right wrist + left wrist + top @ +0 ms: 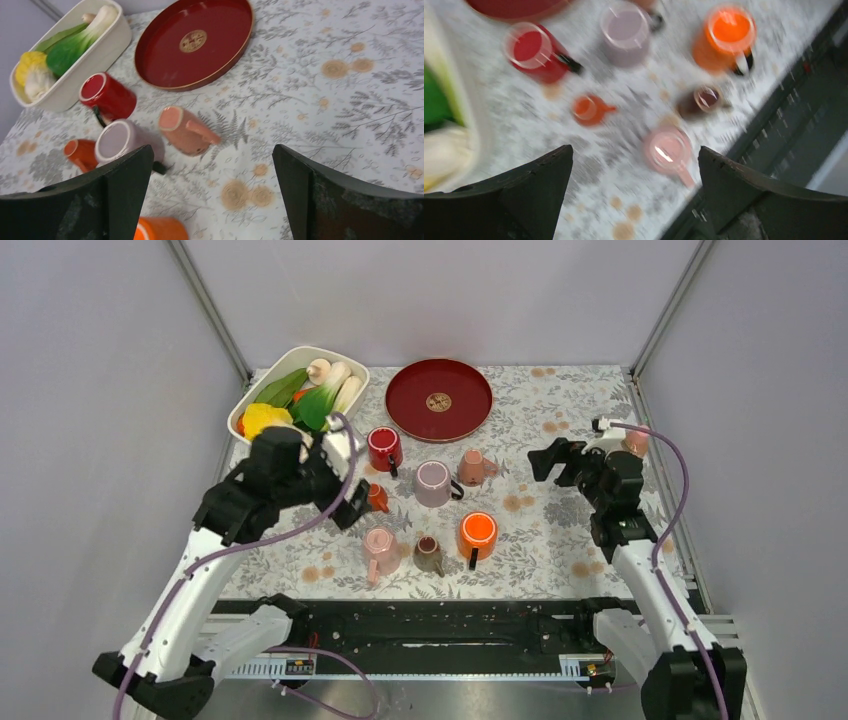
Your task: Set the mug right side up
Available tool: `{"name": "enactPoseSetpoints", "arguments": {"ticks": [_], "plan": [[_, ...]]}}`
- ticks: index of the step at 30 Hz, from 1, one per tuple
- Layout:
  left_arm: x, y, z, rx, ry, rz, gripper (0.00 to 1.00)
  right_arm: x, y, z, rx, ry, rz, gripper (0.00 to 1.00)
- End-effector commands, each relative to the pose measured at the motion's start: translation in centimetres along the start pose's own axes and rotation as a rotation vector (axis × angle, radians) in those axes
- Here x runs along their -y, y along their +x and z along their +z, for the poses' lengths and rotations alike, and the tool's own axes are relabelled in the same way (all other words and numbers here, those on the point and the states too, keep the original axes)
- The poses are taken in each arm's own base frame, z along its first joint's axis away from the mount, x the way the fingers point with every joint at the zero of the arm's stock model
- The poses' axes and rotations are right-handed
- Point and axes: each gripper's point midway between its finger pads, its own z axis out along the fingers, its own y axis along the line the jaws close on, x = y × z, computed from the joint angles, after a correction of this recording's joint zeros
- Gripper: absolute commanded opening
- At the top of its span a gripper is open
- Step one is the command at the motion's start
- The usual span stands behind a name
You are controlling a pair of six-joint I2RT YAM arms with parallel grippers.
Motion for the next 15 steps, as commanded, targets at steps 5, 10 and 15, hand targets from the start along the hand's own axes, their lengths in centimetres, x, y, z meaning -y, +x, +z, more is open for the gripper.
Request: {"name": "enactPoseSetpoints", "arguments": {"ticks": [5, 10, 15], "plan": [[4.2, 12.1, -0.8, -0.563, 0.037, -0.046, 0.98, -1.8, 1.7, -6.3, -0.079, 0.086, 0.157, 0.98], [5.0, 14.0, 3.3, -0.604, 0.045, -0.045, 0.99, -1.9, 2.6, -7.9, -0.081, 0.109, 0.211, 0.99], [8.5, 15.0, 5.0, -0.64, 0.189, -0.038, 0.99, -0.9, 3.9, -8.6, -0.115, 0.157, 0.187, 0.98]]}}
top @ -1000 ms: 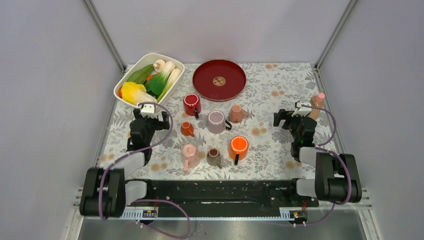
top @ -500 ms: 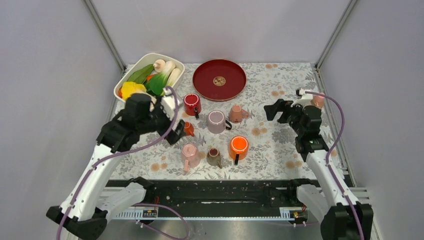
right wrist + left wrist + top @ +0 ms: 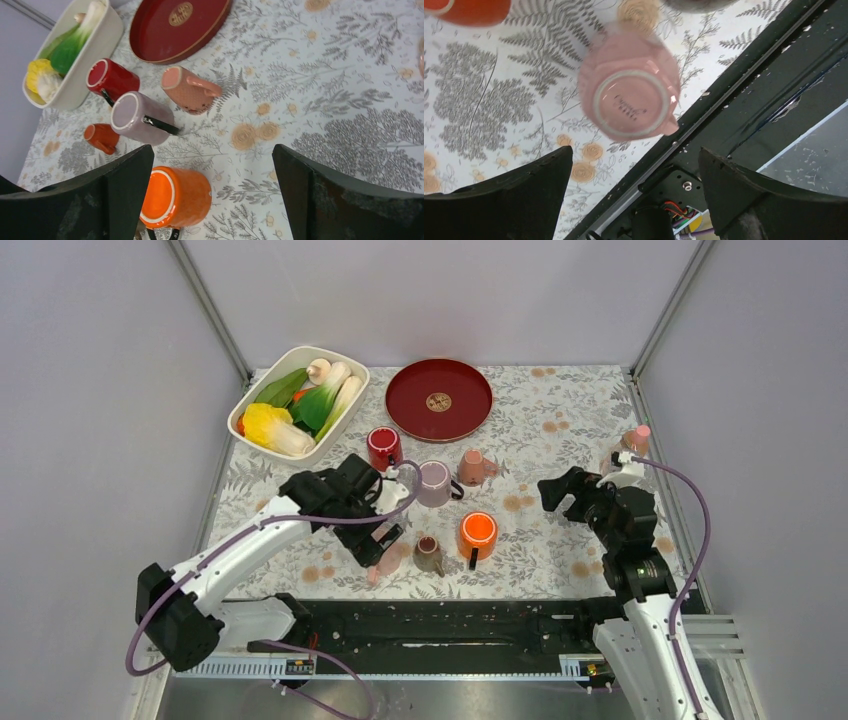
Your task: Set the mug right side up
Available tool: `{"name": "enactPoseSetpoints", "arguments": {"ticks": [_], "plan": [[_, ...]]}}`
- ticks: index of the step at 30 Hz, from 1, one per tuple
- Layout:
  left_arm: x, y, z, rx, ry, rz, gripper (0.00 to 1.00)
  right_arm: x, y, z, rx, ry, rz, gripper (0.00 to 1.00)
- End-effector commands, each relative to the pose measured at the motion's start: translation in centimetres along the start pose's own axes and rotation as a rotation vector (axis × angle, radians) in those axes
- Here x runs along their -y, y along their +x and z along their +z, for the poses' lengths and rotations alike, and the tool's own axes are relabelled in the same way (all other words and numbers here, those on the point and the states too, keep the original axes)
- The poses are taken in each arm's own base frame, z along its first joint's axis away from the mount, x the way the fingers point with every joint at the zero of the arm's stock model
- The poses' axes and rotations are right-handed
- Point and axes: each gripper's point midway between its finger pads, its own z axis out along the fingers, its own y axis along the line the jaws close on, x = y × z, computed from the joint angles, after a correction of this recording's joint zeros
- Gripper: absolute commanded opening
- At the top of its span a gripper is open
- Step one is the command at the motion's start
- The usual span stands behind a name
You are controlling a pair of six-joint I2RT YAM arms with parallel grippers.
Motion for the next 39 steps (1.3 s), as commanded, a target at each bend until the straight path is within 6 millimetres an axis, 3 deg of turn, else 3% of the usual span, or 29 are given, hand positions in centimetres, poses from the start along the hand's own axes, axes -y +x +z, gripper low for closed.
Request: {"name": "enactPoseSetpoints", "arguments": {"ticks": [1, 4, 7, 10, 17, 20, 24, 26, 29, 32, 34, 39], "plan": [[1.8, -2.0, 1.3, 0.046, 0.044, 0.045, 0.99, 1.6, 1.8, -0.4, -0.053, 0.078, 0.013, 0.99], [1.7, -2.1, 2.5, 0.02, 0.028, 0.065, 0.99, 1.5, 1.8, -0.4, -0.053, 0.071, 0.01, 0.99], [0.2, -2.4, 3.6, 0.001, -0.047, 0.079, 0.99, 1.4, 1.5, -0.2, -0.036, 0.059, 0.004, 0.98], [-2.3, -3.8, 3.5, 0.043, -0.158, 0.109, 0.98, 1.1, 1.3, 0.0, -0.024, 0.043, -0.007, 0.98], [-5.9, -7.3, 2.8, 0.163, -0.233, 0.113, 0.96, 0.7, 1.1, 0.3, -0.018, 0.017, -0.027, 0.98], [-5.9, -7.4, 3.0, 0.173, -0.203, 0.126, 0.99, 0.7, 1.3, 0.2, -0.024, 0.009, -0.036, 0.98], [-2.5, -5.5, 2.9, 0.164, -0.039, 0.145, 0.99, 0.7, 1.8, -0.1, -0.036, 0.001, -0.051, 0.98], [-1.4, -5.2, 1.7, 0.187, -0.026, 0.271, 0.99, 0.8, 2.0, -0.2, -0.04, -0.002, -0.067, 0.98], [-1.0, -7.0, -2.0, 0.284, -0.111, 0.503, 0.99, 0.4, 2.2, -0.1, -0.048, -0.032, -0.08, 0.98], [1.8, -7.1, -5.0, 0.299, -0.019, 0.812, 0.99, -0.8, 2.7, 0.2, -0.074, -0.107, -0.085, 0.99], [3.0, -5.2, -4.3, 0.202, 0.038, 1.048, 0.99, -1.2, 3.0, 0.4, -0.091, -0.135, -0.088, 0.98], [2.9, -2.1, 1.3, -0.053, 0.005, 1.485, 0.9, -1.4, 3.3, 0.8, -0.097, -0.163, -0.098, 0.99]]}}
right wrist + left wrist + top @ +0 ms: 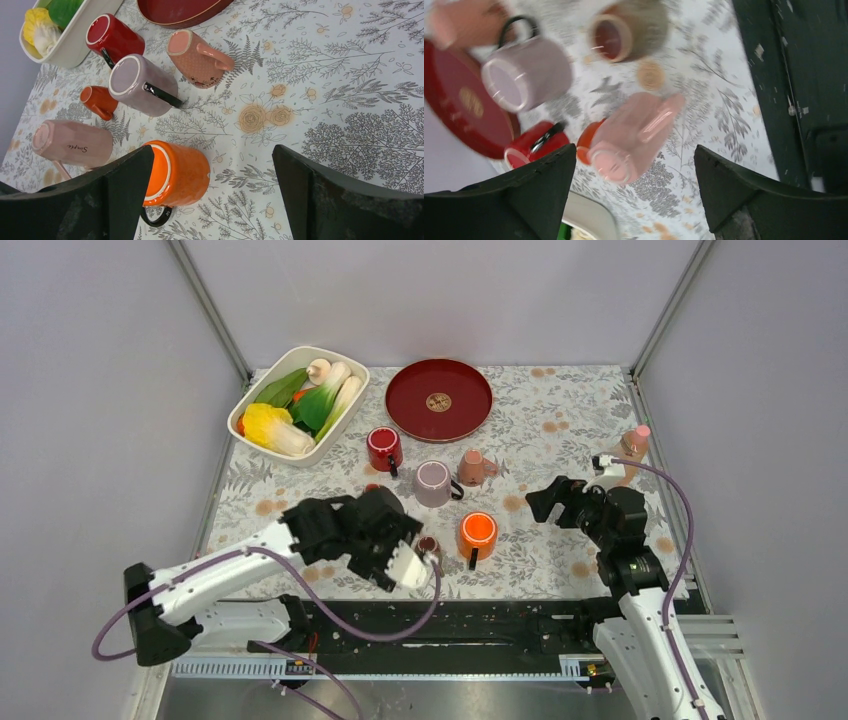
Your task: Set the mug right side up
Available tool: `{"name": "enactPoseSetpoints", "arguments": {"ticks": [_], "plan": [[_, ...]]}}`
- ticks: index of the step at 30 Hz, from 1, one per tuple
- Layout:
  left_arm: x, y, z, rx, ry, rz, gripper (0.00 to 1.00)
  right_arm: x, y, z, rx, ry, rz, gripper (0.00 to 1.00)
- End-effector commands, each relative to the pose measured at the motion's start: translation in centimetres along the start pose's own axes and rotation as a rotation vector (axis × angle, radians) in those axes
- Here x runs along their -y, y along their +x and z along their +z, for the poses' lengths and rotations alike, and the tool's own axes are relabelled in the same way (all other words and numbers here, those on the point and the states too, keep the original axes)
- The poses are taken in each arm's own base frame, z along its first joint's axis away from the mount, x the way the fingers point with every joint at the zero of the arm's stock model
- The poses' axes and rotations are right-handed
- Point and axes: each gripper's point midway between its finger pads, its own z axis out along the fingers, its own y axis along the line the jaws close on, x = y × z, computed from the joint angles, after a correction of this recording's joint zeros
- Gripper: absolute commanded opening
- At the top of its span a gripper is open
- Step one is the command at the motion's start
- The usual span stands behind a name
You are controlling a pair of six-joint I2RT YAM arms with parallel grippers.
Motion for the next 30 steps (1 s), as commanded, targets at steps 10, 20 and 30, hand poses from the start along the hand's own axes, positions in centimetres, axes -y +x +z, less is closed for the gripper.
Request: {"name": "enactPoseSetpoints", "arguments": {"ticks": [10, 20, 30], "plan": [[1.6, 5.0, 9.0, -0.338, 0.138, 0.668, 0.8, -1.8, -0.1, 0.5, 0.007, -0.114, -0.039, 0.99], [3.1, 7.9, 10.5, -0.424, 0.193, 0.682, 0.37, -2.3, -0.2, 0.7, 0.003, -0.144, -0.033, 0.98], [1.7, 7.0, 8.8, -0.44, 0.114, 0.523, 0.0, -2.6, -0.7, 0.4, 0.014, -0.147, -0.033, 0.98]]}}
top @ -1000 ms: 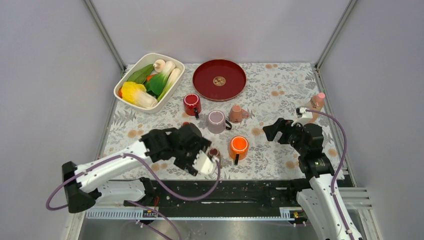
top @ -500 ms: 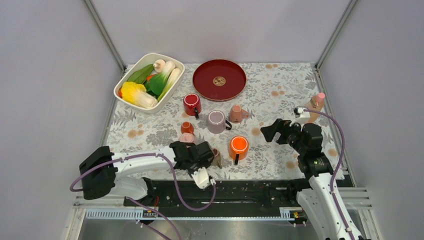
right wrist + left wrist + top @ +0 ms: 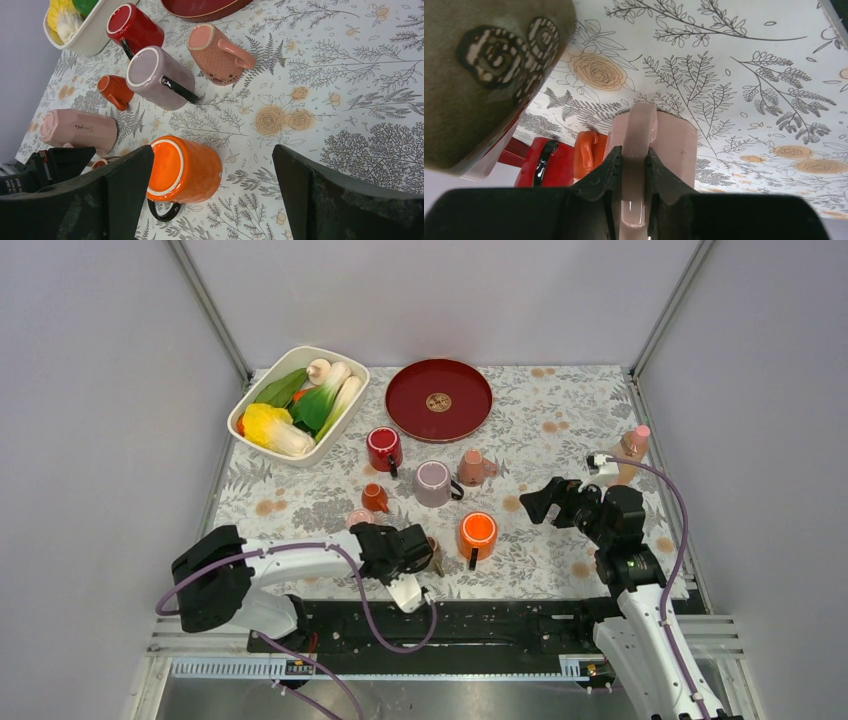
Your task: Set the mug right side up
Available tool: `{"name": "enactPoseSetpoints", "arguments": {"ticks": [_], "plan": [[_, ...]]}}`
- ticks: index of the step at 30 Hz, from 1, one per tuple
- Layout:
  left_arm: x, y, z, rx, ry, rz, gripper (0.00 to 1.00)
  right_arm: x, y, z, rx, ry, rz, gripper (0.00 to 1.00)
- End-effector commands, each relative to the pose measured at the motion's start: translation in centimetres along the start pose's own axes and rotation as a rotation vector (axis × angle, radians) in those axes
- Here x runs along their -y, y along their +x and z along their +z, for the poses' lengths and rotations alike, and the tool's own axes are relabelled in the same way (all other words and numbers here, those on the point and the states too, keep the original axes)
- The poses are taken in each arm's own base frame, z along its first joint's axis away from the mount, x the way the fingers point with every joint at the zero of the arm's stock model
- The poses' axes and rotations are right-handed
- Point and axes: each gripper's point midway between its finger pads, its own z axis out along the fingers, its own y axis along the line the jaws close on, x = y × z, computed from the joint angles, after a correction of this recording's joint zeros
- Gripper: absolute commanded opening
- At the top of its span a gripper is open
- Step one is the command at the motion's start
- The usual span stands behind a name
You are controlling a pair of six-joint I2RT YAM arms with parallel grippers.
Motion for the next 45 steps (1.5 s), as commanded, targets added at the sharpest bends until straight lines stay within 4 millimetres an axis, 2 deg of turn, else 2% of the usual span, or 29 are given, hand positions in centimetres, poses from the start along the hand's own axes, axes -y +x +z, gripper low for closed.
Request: {"name": "enactPoseSetpoints", "arguments": {"ticks": [1, 5, 8, 9, 10, 11, 13, 17, 19, 22, 25, 27, 32, 37, 39, 44, 45], "plan": [[-2.3, 0.7, -3.3, 0.023, -0.117, -0.132, 0.0, -1.3, -1.4, -0.2, 0.035, -0.048, -0.022, 0.98], [-5.6, 2.2, -8.0, 0.117, -0.271, -0.372, 0.0, -2.8, -3.0, -0.8, 0.04, -0.09, -0.031, 0.99], [-8.2, 3.7, -12.5, 0.282, -0.387, -0.602, 0.0, -4.8, -5.4, -1.2, 0.079, -0.148, -0.02, 0.99], [-9.3, 4.6, -14.7, 0.368, -0.437, -0.693, 0.0, -5.7, -6.4, -1.3, 0.101, -0.185, -0.008, 0.99], [-9.8, 4.3, -16.1, 0.462, -0.457, -0.75, 0.0, -6.9, -7.3, -1.4, 0.118, -0.238, 0.006, 0.99], [-11.0, 5.1, -18.4, 0.545, -0.516, -0.823, 0.0, -8.3, -8.2, -1.5, 0.132, -0.302, 0.027, 0.99], [-12.8, 7.9, -21.5, 0.632, -0.635, -1.009, 0.0, -11.4, -10.3, -2.0, 0.161, -0.441, 0.038, 0.99], [-14.9, 10.5, -27.1, 0.87, -0.748, -1.284, 0.0, -16.9, -12.1, -2.1, 0.177, -0.562, -0.043, 0.99], [-15.4, 10.7, -29.4, 0.987, -0.761, -1.349, 0.0, -20.3, -12.4, -2.3, 0.169, -0.669, -0.075, 0.99], [-15.6, 9.5, -32.2, 1.142, -0.722, -1.348, 0.0, -24.3, -12.7, -2.0, 0.109, -0.805, -0.064, 0.99], [-15.9, 8.7, -33.6, 1.228, -0.675, -1.363, 0.0, -27.2, -13.1, -1.5, 0.071, -0.907, -0.046, 0.99], [-16.0, 8.4, -34.2, 1.265, -0.649, -1.363, 0.0, -28.5, -12.7, -0.8, 0.033, -0.934, -0.047, 0.99], [-16.3, 8.7, -35.4, 1.293, -0.659, -1.352, 0.0, -29.2, -10.6, 0.2, -0.077, -0.96, 0.0, 0.98], [-16.7, 8.8, -35.8, 1.309, -0.651, -1.356, 0.0, -30.7, -8.7, -0.6, -0.147, -1.02, 0.019, 0.91], [-17.0, 8.9, -35.7, 1.312, -0.645, -1.359, 0.0, -31.9, -8.2, -1.5, -0.175, -1.079, 0.029, 0.8], [-17.6, 9.8, -35.3, 1.296, -0.669, -1.39, 0.0, -34.5, -6.9, -2.8, -0.286, -1.209, 0.05, 0.31], [-17.5, 10.2, -35.2, 1.284, -0.682, -1.393, 0.0, -34.7, -7.0, -3.1, -0.292, -1.229, 0.055, 0.24]]}}
